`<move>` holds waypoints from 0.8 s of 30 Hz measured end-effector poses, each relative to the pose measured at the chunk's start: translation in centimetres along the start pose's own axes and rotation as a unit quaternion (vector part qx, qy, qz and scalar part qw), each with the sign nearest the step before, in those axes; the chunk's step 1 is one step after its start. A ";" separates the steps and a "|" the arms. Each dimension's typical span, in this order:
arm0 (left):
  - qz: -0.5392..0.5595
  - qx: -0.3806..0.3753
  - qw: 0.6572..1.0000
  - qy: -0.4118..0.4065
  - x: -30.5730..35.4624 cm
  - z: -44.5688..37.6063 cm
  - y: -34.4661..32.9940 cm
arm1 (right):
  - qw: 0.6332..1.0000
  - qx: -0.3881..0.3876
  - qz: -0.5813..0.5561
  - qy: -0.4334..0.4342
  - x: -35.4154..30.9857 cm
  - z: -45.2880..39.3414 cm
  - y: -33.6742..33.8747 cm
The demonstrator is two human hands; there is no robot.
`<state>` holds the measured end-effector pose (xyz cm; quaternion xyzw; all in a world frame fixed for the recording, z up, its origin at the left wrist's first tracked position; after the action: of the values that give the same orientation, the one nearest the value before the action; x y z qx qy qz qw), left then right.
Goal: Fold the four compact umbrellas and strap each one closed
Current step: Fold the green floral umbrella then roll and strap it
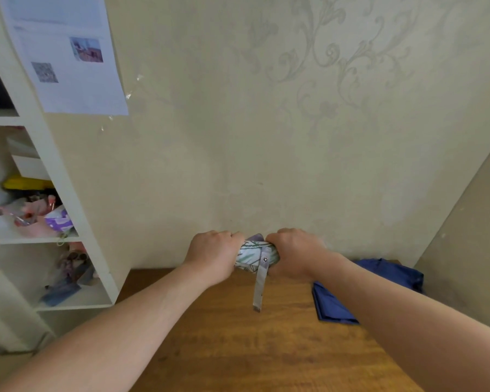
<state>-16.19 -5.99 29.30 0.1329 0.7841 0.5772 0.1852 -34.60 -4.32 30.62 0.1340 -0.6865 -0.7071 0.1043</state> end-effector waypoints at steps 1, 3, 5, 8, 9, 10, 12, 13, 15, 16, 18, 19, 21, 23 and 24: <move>-0.004 -0.001 1.000 0.009 0.0 0.0 0.0 | 1.000 0.016 0.002 -0.003 0.0 -0.2 0.0; -0.003 -0.002 1.000 0.027 0.0 0.0 0.0 | 0.999 0.046 -0.007 -0.011 0.0 -0.6 0.1; 0.013 -0.003 0.999 0.038 0.0 0.0 -0.1 | 0.997 0.072 0.021 -0.010 0.1 -0.8 -0.1; 0.040 -0.019 0.998 0.043 -0.2 -0.2 -0.2 | 0.989 0.132 0.069 -0.001 0.7 -0.7 -0.4; 0.054 -0.033 0.997 0.046 -0.3 -0.2 -0.3 | 0.984 0.151 0.092 0.006 0.8 -0.6 -0.4; 0.071 -0.049 0.995 0.050 -0.4 -0.3 -0.3 | 0.979 0.168 0.117 0.014 1.0 -0.4 -0.5; 0.107 -0.088 0.989 0.054 -0.5 -0.2 -0.3 | 0.969 0.203 0.137 0.020 1.3 0.0 -0.5; 0.123 -0.107 0.985 0.051 -0.4 -0.2 -0.3 | 0.966 0.215 0.142 0.023 1.3 0.1 -0.6; 0.136 -0.133 0.981 0.041 -0.3 -0.2 -0.3 | 0.966 0.215 0.141 0.026 1.3 0.3 -0.7; 0.134 -0.137 0.981 0.035 -0.4 -0.3 -0.2 | 0.969 0.203 0.135 0.026 1.3 0.3 -0.9; 0.113 -0.124 0.986 0.021 -0.6 -0.5 0.0 | 0.974 0.182 0.132 0.017 1.0 0.3 -1.1; 0.097 -0.110 0.989 0.014 -0.7 -0.6 0.1 | 0.976 0.173 0.134 0.010 0.9 0.3 -1.1; 0.059 -0.067 0.996 -0.008 -0.5 -0.8 0.2 | 0.979 0.148 0.137 -0.011 0.7 0.4 -1.1; 0.027 -0.013 0.999 -0.028 0.2 -1.1 0.3 | 0.983 0.133 0.122 -0.024 0.3 0.3 -0.9; 0.021 0.010 0.999 -0.026 0.5 -1.3 0.3 | 0.984 0.133 0.111 -0.030 0.1 0.3 -0.7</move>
<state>-17.26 -6.80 29.86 0.1659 0.7817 0.5696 0.1925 -34.76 -4.04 29.90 0.0479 -0.7881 -0.5969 0.1426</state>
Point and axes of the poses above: each hand's wrist, its own z-axis away from the middle knuckle, its own y-axis out of the back of the hand, x = y × z, the point moved 4 cm from there along -z, towards the middle knuckle, and after that the axes turned 3 degrees about y, right-handed, at the moved point
